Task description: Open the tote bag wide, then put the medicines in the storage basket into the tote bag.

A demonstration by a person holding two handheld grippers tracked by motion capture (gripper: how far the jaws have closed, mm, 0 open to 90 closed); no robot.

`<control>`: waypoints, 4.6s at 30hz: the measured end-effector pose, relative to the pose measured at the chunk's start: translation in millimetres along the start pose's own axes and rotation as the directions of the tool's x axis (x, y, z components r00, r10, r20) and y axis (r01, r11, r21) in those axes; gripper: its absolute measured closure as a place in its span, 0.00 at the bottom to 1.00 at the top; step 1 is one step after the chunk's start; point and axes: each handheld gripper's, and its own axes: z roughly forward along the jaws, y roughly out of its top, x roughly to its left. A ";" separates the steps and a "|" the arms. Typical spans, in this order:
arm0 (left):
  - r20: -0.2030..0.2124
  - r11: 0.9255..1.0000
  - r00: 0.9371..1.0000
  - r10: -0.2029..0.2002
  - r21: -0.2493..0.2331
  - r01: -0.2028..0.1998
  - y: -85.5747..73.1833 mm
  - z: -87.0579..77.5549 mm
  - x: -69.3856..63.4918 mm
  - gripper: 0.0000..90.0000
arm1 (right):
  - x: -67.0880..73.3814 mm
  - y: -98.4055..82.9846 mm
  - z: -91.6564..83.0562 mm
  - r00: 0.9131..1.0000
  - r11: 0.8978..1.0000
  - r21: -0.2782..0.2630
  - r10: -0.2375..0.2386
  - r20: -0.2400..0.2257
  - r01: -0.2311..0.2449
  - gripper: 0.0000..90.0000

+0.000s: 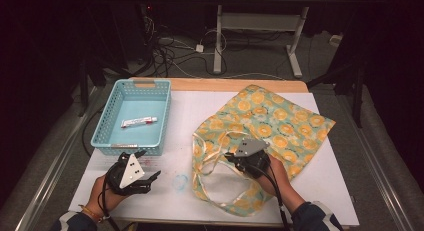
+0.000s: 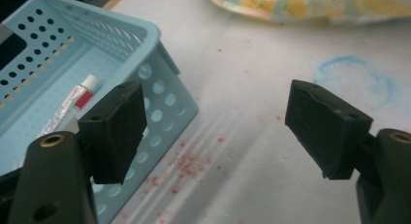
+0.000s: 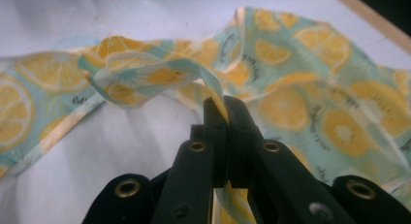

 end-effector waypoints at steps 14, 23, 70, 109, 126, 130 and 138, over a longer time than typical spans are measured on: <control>-0.051 0.999 0.998 -0.036 -0.016 0.035 -2.2 -6.3 16.9 0.25 | -38.1 51.9 -20.7 0.976 0.982 -0.168 0.120 0.183 -0.089 1.00; -0.057 0.999 0.997 -0.051 -0.014 0.051 -1.8 -6.9 19.8 0.25 | -39.3 38.9 -51.5 0.955 0.966 -0.234 0.165 0.247 -0.107 1.00; 0.004 0.928 0.994 -0.105 0.360 0.097 46.7 85.3 154.4 0.24 | -28.4 46.3 -107.9 0.923 0.926 -0.372 0.191 0.335 -0.056 1.00; 0.164 0.883 0.973 -0.165 0.465 0.072 39.6 121.0 165.6 0.77 | -34.3 40.2 -95.3 0.945 0.941 -0.330 0.169 0.281 -0.070 1.00; 0.122 0.988 0.984 -0.126 0.104 0.114 67.6 61.7 140.5 0.78 | -40.8 36.2 -92.2 0.936 0.940 -0.328 0.197 0.291 -0.095 1.00; 0.144 0.996 0.985 -0.091 0.021 0.089 75.0 47.3 121.0 0.78 | -41.0 35.9 -90.0 0.934 0.939 -0.329 0.205 0.293 -0.103 1.00; 0.233 0.993 0.972 -0.039 -0.099 0.064 88.0 34.3 76.4 0.78 | -42.4 32.2 -85.8 0.926 0.937 -0.329 0.227 0.303 -0.122 1.00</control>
